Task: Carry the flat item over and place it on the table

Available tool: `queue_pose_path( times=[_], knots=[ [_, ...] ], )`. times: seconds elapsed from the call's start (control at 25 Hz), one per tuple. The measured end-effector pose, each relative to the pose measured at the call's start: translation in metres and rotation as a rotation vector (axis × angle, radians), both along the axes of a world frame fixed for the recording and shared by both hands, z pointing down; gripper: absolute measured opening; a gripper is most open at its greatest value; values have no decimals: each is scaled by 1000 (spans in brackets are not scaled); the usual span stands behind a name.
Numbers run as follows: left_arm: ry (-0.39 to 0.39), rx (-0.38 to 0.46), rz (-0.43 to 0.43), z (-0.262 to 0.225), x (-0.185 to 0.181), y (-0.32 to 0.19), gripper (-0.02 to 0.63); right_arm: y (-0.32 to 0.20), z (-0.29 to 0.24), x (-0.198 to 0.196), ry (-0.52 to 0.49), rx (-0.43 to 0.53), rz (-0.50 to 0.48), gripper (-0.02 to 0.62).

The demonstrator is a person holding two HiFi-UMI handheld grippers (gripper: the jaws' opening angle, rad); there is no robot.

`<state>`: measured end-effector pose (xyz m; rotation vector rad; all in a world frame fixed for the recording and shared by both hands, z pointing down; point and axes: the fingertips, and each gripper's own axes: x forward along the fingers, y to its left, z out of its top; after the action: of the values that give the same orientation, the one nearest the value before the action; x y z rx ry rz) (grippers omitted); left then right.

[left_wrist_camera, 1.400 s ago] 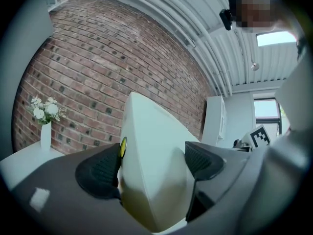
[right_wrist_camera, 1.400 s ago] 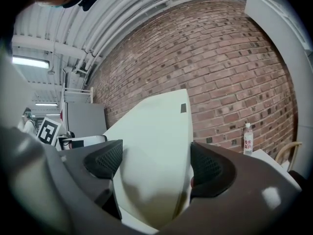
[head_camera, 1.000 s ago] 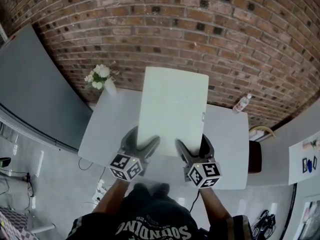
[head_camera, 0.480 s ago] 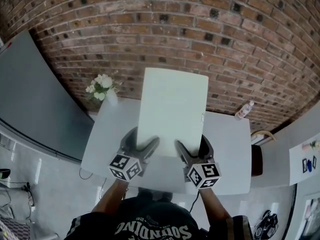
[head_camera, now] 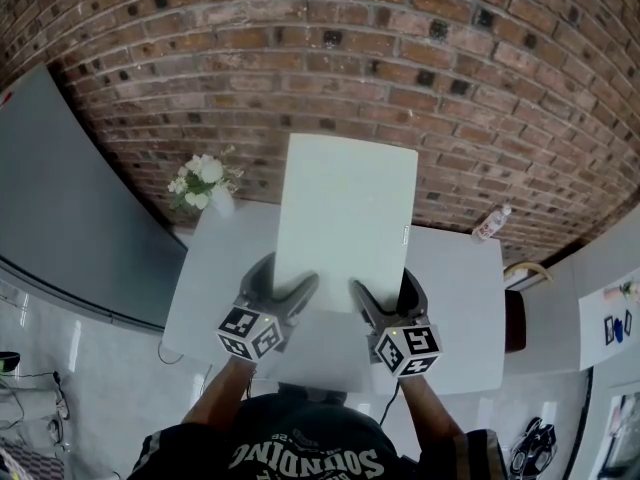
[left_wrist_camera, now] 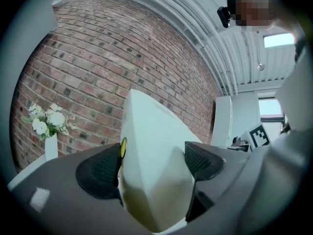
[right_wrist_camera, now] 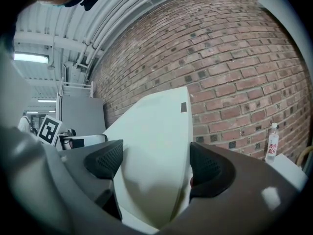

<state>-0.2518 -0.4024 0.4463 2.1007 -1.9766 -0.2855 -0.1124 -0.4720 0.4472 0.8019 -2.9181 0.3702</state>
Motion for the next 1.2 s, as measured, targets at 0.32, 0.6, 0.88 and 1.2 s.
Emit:
queue_pose_path(
  times=[0.32,0.6,0.88,1.2],
  knots=[
    [3,-42,38,16,-4,-11,416,-7,13,-3,32,13,10,422],
    [8,-89,63,40,0,-11,414,-4,38,2,60,-37,25,419],
    [45,-159,68,80,13,5,414,12,77,15,101,-104,20,416],
    [74,-251,61,126,26,35,413,40,124,26,158,-178,-6,413]
  ],
)
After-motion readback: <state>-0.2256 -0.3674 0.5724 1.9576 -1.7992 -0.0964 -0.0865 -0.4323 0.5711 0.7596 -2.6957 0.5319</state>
